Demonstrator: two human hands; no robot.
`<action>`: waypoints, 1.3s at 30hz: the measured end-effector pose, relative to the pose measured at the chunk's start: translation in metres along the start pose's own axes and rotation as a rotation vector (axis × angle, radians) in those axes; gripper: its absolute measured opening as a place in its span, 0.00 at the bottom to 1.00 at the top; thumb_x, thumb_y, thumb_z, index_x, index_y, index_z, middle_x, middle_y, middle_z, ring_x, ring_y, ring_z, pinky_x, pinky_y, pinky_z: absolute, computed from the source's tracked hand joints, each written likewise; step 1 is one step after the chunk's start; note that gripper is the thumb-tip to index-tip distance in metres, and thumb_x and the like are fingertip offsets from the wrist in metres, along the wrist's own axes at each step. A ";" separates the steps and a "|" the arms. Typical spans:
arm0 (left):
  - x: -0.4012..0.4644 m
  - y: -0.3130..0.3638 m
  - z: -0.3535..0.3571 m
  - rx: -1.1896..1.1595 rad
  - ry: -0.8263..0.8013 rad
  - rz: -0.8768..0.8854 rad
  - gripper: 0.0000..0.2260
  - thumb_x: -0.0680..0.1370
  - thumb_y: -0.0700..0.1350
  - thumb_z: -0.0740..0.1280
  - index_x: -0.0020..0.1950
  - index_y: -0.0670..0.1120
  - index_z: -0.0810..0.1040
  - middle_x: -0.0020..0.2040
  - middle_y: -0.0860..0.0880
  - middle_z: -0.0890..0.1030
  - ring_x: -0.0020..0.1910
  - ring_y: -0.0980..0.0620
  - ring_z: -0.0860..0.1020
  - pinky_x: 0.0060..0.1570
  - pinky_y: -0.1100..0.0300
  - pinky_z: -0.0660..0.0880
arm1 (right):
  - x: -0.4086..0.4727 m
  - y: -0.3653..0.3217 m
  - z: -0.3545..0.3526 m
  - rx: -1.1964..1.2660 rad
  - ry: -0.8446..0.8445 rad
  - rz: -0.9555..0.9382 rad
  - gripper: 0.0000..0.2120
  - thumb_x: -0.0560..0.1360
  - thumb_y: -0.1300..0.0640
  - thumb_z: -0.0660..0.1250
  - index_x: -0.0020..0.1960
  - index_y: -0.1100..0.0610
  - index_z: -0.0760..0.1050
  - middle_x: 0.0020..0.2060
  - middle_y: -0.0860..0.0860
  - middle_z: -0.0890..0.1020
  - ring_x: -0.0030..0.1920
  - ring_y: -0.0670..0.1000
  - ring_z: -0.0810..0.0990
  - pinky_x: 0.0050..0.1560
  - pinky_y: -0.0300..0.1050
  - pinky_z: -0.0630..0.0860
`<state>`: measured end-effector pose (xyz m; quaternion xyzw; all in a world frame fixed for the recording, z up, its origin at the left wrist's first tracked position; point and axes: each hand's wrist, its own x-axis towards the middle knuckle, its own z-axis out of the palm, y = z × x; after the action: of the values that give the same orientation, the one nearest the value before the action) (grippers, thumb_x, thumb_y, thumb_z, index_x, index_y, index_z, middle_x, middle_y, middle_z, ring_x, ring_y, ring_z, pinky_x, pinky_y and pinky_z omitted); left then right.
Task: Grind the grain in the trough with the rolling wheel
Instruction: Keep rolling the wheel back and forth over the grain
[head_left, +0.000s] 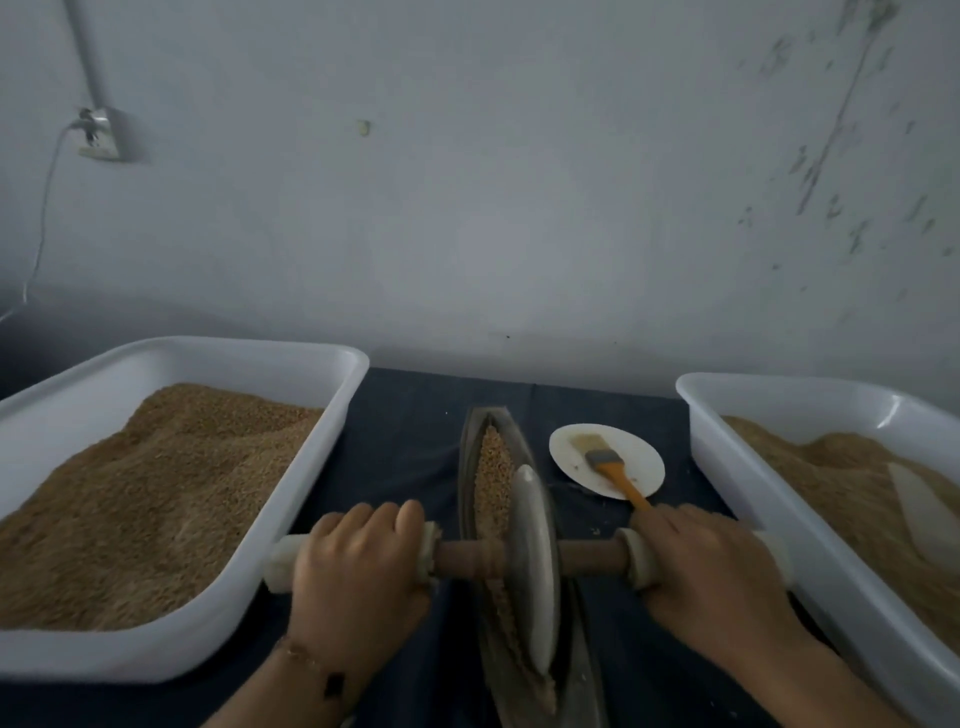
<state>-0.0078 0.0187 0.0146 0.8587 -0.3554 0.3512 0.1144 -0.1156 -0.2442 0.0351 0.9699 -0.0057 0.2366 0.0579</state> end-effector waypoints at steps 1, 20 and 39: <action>0.006 -0.001 0.003 -0.016 -0.088 -0.020 0.13 0.56 0.44 0.74 0.29 0.48 0.70 0.24 0.53 0.71 0.22 0.51 0.70 0.24 0.60 0.67 | 0.008 0.001 0.005 -0.009 -0.022 0.007 0.22 0.48 0.57 0.81 0.34 0.48 0.71 0.27 0.45 0.75 0.26 0.46 0.73 0.24 0.39 0.64; 0.075 -0.025 0.042 0.166 -0.333 -0.136 0.10 0.74 0.54 0.62 0.41 0.51 0.65 0.37 0.54 0.74 0.37 0.53 0.74 0.37 0.60 0.66 | 0.082 0.019 0.050 0.071 -0.175 0.166 0.02 0.71 0.54 0.63 0.44 0.48 0.72 0.38 0.46 0.79 0.39 0.50 0.77 0.36 0.45 0.68; 0.032 -0.024 0.033 0.021 -0.299 -0.198 0.09 0.71 0.49 0.67 0.38 0.51 0.67 0.34 0.55 0.74 0.32 0.53 0.74 0.32 0.60 0.65 | 0.061 0.014 0.037 -0.111 0.037 -0.034 0.12 0.60 0.54 0.75 0.39 0.51 0.74 0.34 0.47 0.79 0.35 0.51 0.77 0.34 0.44 0.70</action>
<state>0.0416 0.0045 0.0139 0.9332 -0.2786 0.2102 0.0852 -0.0450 -0.2609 0.0322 0.9606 -0.0015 0.2527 0.1159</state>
